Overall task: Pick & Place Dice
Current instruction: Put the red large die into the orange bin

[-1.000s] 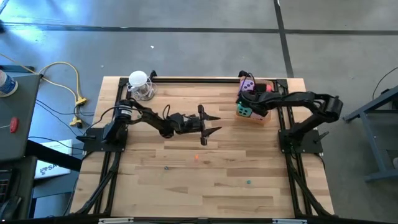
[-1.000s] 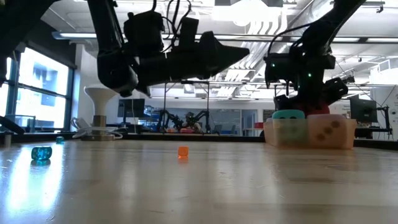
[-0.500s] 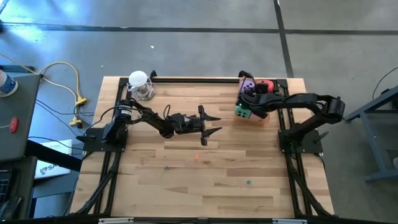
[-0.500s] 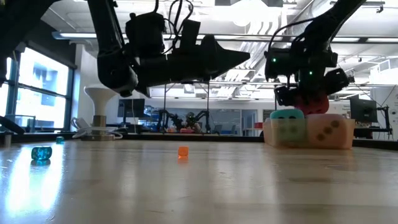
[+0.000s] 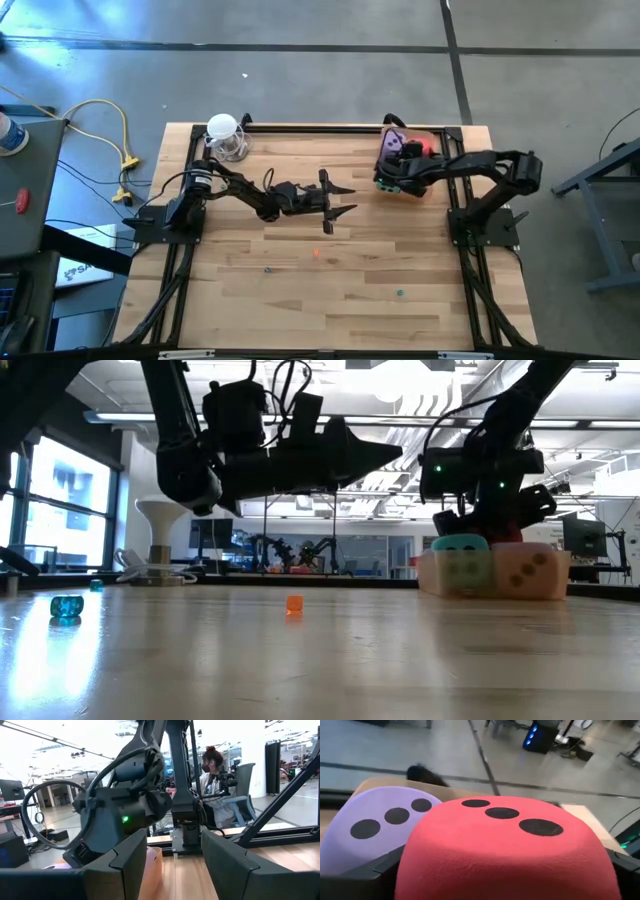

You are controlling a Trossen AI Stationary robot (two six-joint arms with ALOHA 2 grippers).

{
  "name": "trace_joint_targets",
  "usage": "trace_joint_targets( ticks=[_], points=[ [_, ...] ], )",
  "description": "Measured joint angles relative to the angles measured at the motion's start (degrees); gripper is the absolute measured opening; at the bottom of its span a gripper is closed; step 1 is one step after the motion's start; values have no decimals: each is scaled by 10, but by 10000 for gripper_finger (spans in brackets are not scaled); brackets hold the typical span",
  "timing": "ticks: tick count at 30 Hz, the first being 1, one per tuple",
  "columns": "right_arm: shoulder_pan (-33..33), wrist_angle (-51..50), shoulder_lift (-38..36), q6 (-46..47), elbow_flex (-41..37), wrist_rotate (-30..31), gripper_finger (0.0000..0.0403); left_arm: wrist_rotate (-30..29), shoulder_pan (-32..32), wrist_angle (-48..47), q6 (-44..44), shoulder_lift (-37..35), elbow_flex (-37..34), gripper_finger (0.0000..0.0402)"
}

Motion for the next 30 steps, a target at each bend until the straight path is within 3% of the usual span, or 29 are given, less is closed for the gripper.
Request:
trace_joint_targets(
  ticks=[9, 17, 22, 30],
  points=[
    [32, -19, -32, 5, 0, -58, 398, 0, 0, -4, 0, 0, 0, 182],
    [54, -25, -70, 6, 0, -60, 398, 0, 1, -34, 0, 0, 0, 182],
    [61, -23, -88, 6, 0, -61, 398, 31, 10, -55, 15, 0, 3, 182],
    [65, -8, -102, 6, 0, -77, 398, 70, 22, -131, 14, 33, 95, 182]
  ],
)
